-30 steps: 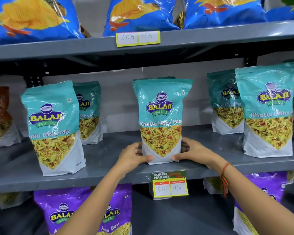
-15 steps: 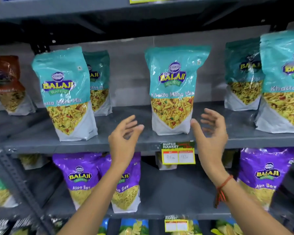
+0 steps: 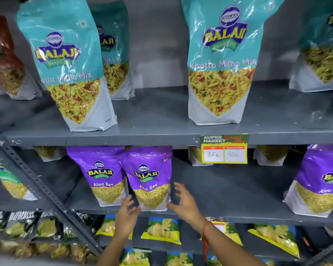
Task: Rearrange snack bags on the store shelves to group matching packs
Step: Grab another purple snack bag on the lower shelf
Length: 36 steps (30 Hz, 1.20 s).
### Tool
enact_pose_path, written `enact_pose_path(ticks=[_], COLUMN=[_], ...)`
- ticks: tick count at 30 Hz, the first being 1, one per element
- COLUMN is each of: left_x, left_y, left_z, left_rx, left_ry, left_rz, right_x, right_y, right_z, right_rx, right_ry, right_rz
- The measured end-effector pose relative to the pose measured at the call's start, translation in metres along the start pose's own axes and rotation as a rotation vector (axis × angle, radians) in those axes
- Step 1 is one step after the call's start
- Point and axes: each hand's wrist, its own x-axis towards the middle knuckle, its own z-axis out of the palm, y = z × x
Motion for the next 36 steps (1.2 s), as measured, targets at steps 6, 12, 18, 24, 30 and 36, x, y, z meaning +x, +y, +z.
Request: enact_pose_path(ticks=[6,12,18,24,30,36], left_x=[0.035,0.037,0.027,0.009,-0.004,-0.019], left_y=[-0.013,-0.019,-0.005,0.013,0.024,0.03], left_z=[0.002,0.017,0.064,0.124,0.153,0.147], left_rx=[0.014,-0.003,-0.016,-0.034,0.011,0.051], left_ry=[-0.137,-0.149,-0.251,-0.271,-0.251,-0.163], left_rz=[0.02,0.052,0.075,0.135,0.141,0.172], right_x=[0.035,0.037,0.021,-0.002,-0.005,-0.016], right_y=[0.029,0.037,0.057,0.076,0.086,0.072], right_z=[0.021,0.007,-0.046,-0.107,-0.13,-0.123], right_rx=[-0.051,0.036,0.083,0.067,-0.013,-0.002], right_ry=[-0.139,-0.056,0.034,0.104,0.163,0.23], right_rz=[0.079,0.074,0.109,0.147,0.145,0.097])
